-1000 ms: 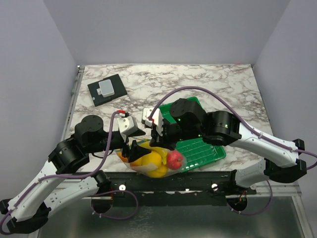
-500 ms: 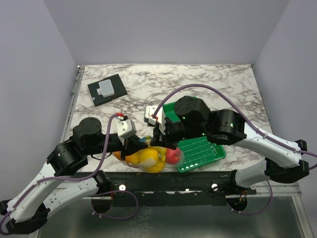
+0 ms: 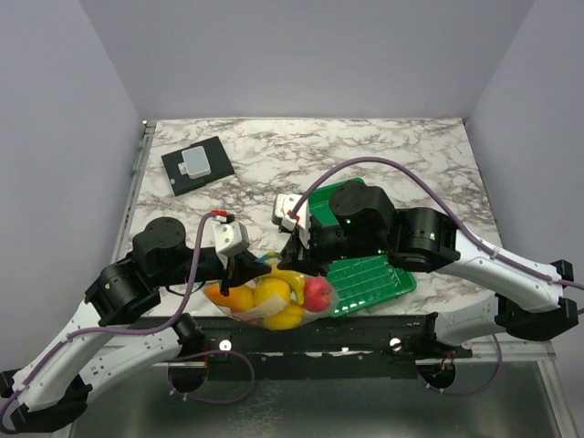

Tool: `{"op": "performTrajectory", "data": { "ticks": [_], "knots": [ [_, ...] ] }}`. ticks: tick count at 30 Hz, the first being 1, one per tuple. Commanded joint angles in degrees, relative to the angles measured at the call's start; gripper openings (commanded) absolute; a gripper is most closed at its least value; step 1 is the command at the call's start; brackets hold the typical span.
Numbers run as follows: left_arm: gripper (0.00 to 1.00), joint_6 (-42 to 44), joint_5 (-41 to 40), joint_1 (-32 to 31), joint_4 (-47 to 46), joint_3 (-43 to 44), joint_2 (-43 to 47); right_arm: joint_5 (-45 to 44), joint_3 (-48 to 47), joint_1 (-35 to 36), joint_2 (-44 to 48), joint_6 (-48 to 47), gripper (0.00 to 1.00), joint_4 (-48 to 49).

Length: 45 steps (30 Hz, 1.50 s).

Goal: Place the food in the zip-top bag and seal the zipper
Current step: Zip the zipper food storage bag at the center of the board.

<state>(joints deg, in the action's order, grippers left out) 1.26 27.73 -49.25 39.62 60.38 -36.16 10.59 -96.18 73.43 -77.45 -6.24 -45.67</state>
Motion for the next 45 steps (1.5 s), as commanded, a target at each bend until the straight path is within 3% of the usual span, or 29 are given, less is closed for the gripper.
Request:
{"op": "performTrajectory", "data": {
  "ticks": [1, 6, 14, 16, 20, 25, 28, 34, 36, 40, 45],
  "knots": [
    [0.0, -0.88, 1.18, -0.12, -0.92, -0.07, 0.31, -0.55, 3.91, 0.36, 2.96, 0.61, 0.31, 6.61],
    [0.0, -1.06, 1.63, -0.05, -1.11, 0.04, -0.14, 2.13, 6.5, 0.32, 3.7, 1.22, 0.4, 10.67],
    [0.0, -1.07, 2.4, -0.06, -1.19, 0.79, -0.7, 1.24, 8.84, 0.33, 3.45, 1.8, 0.44, 14.17],
    [0.0, -1.08, 2.71, -0.05, -1.18, 0.88, -0.66, 0.84, 9.5, 0.35, 3.59, 1.93, 0.39, 14.91],
    [0.0, -2.31, 2.94, -0.05, -1.36, 0.95, -0.19, 1.82, 10.07, 0.32, 3.62, 2.02, 0.14, 14.93],
    [0.0, -2.87, 2.86, -0.08, -1.67, 1.31, 0.4, 3.13, 11.04, 0.32, 3.89, 2.33, 0.11, 15.01],
    [0.0, -3.01, 2.73, -0.05, -1.8, 1.57, 0.49, 2.82, 11.53, 0.38, 4.01, 2.75, 0.31, 15.4],
    [0.0, -3.43, 2.66, -0.13, -2.0, 1.67, 0.85, 2.71, 12.71, 0.34, 5.03, 3.11, 0.36, 16.48],
    [0.0, -3.52, 3.13, -0.05, -2.08, 1.67, 0.97, 2.62, 13.13, 0.32, 5.4, 3.37, 0.32, 17.1],
    [0.0, -3.63, 3.48, -0.1, -2.17, 1.37, 1.15, 3.4, 13.35, 0.34, 5.6, 3.78, 0.1, 17.91],
    [0.0, -3.63, 3.61, -0.06, -2.17, 0.95, 1.31, 4.19, 13.73, 0.39, 6.43, 3.65, 0.01, 18.85]
  ]
}}
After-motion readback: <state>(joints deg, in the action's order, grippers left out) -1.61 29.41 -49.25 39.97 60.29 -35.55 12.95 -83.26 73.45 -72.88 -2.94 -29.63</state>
